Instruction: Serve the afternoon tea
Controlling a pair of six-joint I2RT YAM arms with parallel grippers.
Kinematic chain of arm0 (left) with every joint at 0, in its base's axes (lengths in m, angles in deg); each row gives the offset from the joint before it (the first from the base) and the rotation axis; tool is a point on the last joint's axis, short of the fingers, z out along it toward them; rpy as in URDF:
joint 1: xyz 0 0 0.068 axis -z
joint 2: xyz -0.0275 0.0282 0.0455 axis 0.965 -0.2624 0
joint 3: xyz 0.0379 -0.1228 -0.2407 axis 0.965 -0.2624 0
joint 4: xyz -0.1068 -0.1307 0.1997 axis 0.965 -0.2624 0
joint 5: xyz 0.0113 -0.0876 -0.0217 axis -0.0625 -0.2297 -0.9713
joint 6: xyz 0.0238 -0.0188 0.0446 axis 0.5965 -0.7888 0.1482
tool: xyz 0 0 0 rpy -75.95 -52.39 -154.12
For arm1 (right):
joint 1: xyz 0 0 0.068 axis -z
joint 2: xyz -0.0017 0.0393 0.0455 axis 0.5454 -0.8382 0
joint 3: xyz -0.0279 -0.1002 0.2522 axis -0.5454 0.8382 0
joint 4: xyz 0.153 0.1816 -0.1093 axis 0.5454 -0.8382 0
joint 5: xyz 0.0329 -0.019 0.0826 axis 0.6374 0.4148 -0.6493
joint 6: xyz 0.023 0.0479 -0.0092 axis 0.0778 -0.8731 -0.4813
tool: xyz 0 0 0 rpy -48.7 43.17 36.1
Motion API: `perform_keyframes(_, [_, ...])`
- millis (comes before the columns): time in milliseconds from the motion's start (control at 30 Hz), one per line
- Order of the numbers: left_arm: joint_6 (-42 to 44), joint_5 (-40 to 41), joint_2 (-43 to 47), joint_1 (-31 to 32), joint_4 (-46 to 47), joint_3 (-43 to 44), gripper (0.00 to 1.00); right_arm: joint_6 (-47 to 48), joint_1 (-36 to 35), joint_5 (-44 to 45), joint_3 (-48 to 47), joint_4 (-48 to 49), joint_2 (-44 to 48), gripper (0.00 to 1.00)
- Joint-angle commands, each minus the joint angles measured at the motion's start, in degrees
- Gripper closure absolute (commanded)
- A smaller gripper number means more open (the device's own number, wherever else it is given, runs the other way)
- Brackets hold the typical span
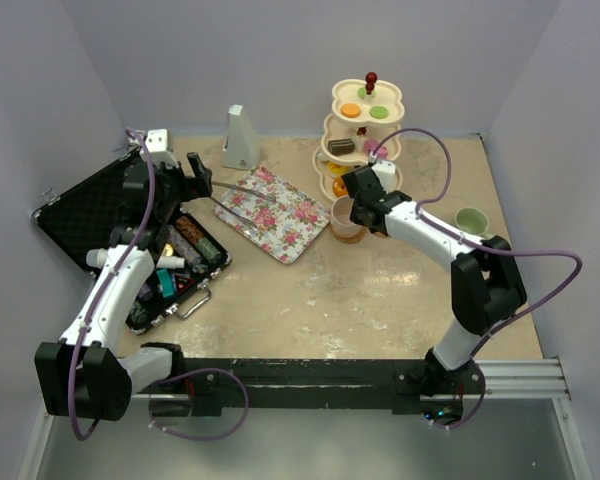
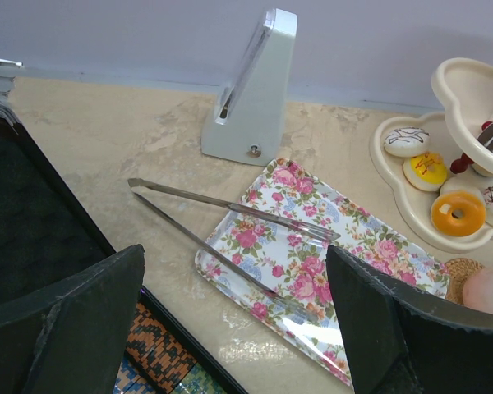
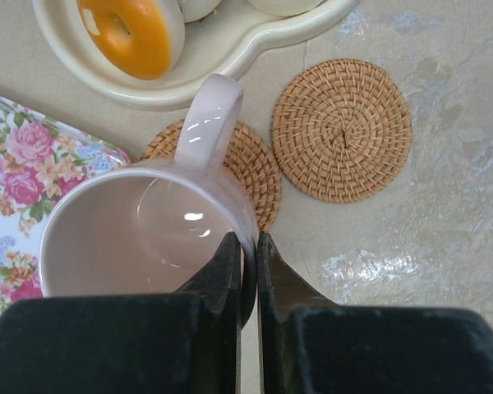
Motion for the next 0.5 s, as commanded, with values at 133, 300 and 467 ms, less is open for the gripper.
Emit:
perform_keyframes(133, [-0.13, 0.58, 0.54, 0.34, 1.61, 2.52, 0.04, -0.08, 1.17, 2.74, -3.68, 6.18, -1.09, 1.00])
perform_keyframes(300, [-0.04, 0.58, 0.46, 0.34, 1.61, 2.43, 0.04, 0.27, 1.79, 2.47, -4.21, 7.06, -2.06, 1.00])
perform_keyframes(467, [-0.04, 0.66, 0.37, 0.34, 1.61, 2.43, 0.04, 0.63, 2.05, 2.47, -4.56, 7.24, -3.02, 1.00])
